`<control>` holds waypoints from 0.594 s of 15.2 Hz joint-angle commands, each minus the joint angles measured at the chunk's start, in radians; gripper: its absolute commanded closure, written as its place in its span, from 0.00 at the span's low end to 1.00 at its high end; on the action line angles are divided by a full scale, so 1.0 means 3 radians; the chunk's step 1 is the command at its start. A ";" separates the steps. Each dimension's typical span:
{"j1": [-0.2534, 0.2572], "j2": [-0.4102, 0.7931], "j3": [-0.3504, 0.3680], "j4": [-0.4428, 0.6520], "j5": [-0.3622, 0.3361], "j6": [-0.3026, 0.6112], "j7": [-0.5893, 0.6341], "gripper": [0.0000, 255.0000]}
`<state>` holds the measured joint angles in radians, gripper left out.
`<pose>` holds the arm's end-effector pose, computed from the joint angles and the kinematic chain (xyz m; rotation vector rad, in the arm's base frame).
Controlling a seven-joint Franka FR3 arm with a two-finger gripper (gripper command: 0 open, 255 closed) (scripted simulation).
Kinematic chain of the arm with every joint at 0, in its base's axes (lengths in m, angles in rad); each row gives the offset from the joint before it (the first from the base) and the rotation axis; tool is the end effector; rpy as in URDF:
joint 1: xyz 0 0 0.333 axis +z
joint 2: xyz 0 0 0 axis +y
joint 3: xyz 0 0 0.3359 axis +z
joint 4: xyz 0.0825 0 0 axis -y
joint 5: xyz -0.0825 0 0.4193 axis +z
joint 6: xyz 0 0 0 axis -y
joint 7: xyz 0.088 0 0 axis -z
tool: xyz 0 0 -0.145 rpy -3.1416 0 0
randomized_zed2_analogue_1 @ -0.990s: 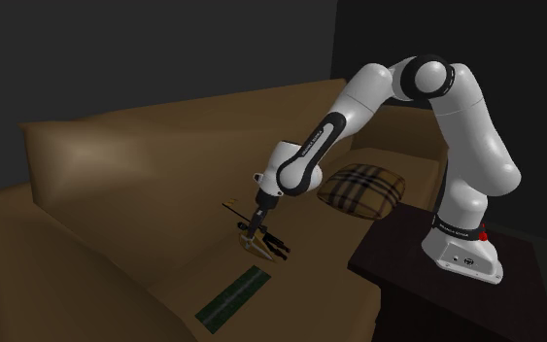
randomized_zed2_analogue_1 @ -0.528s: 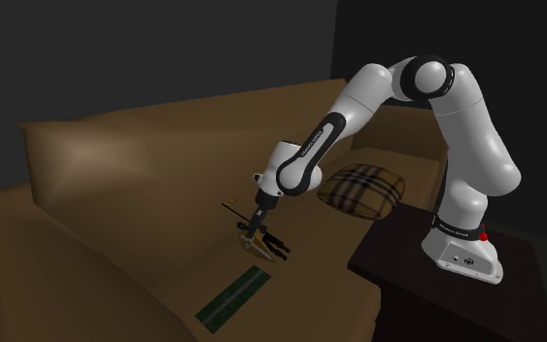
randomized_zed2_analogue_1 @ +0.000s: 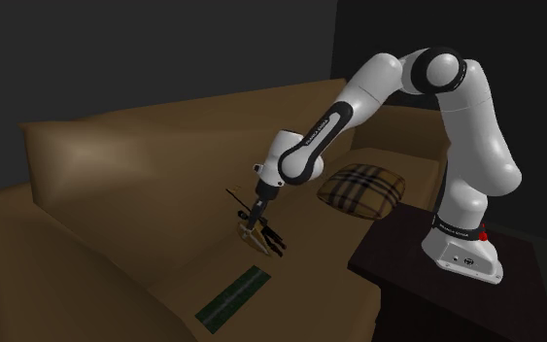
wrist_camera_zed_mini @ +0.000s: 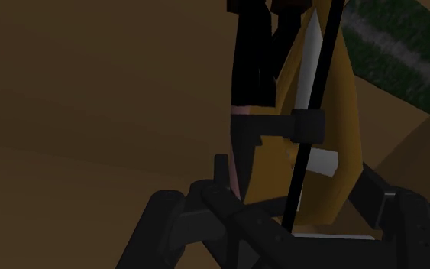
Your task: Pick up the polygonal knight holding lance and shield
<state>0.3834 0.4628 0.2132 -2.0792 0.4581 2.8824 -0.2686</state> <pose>0.5558 0.3506 0.1916 -2.7304 -0.5566 -0.3880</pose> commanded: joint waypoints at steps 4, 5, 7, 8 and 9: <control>0.0048 -0.0189 -0.0066 -0.0009 -0.0066 -0.0174 0.0110 1.00; 0.0055 -0.0225 -0.0077 -0.0010 -0.0079 -0.0209 0.0130 1.00; 0.0068 -0.0296 -0.0099 -0.0010 -0.0106 -0.0278 0.0170 1.00; 0.0069 -0.0301 -0.0100 -0.0010 -0.0108 -0.0283 0.0173 1.00; 0.0069 -0.0301 -0.0100 -0.0010 -0.0108 -0.0283 0.0173 1.00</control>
